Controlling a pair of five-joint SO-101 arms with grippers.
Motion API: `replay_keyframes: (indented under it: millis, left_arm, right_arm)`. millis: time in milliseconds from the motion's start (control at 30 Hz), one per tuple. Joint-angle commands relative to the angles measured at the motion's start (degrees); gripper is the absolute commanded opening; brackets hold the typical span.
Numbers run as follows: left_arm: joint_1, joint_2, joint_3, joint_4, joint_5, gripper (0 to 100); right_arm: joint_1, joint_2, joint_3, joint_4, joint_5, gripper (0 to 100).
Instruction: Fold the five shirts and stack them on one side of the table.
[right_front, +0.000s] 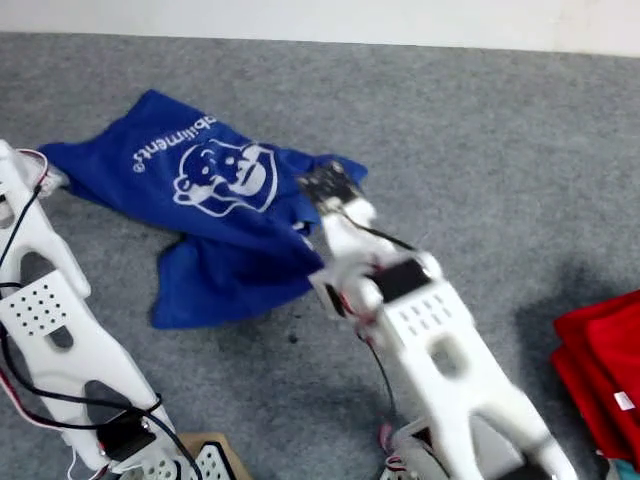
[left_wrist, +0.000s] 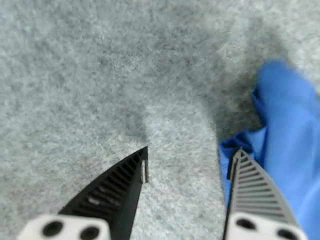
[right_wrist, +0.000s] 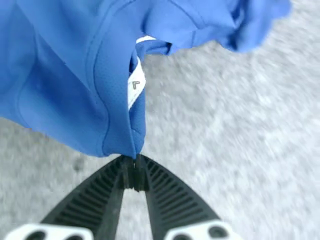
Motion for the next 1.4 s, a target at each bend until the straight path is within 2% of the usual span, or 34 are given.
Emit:
replay_keyframes:
  millis: [0,200,433,700,800,933,1000,1100,1200,1300,1367]
  left_arm:
    - [0.84,-1.01,-6.29,3.25,0.53,27]
    - [0.75,-1.1,-12.7,8.18,0.53,27]
    - [0.92,-0.84,-17.1,13.63,0.53,27]
    - [3.03,-0.75,-17.01,14.33,0.62,27]
    - [4.44,-0.66,-17.01,16.7,0.62,27]
    - [6.29,0.31,-17.1,18.46,0.62,27]
    - [7.43,1.19,-17.36,18.46,0.62,27]
    - [9.27,1.54,-17.45,19.52,0.62,27]
    - [10.24,1.54,-17.36,21.36,0.62,27]
    - [10.24,2.33,-17.01,21.54,0.53,27]
    - [10.24,3.65,-17.1,21.45,0.53,27]
  right_arm:
    - [2.95,-12.09,3.12,5.05,0.97,0.6]
    - [8.84,-19.03,4.79,10.33,1.05,0.6]
    - [22.81,-14.2,4.88,4.53,4.66,0.6]
    - [27.21,-3.74,4.35,-3.38,4.31,0.6]
    - [28.09,0.48,4.18,-7.87,4.22,3.5]
    - [25.45,1.54,4.18,-8.04,0.97,23.0]
    - [23.87,0.04,2.68,-7.96,0.62,28.8]
    - [22.29,-2.86,-2.15,-3.91,0.53,27.8]
    - [17.54,-6.02,-6.11,4.79,0.53,27.0]
    - [6.29,-8.4,-5.14,13.67,-0.79,27.0]
    - [-2.77,-10.07,-2.15,15.08,-2.99,27.0]
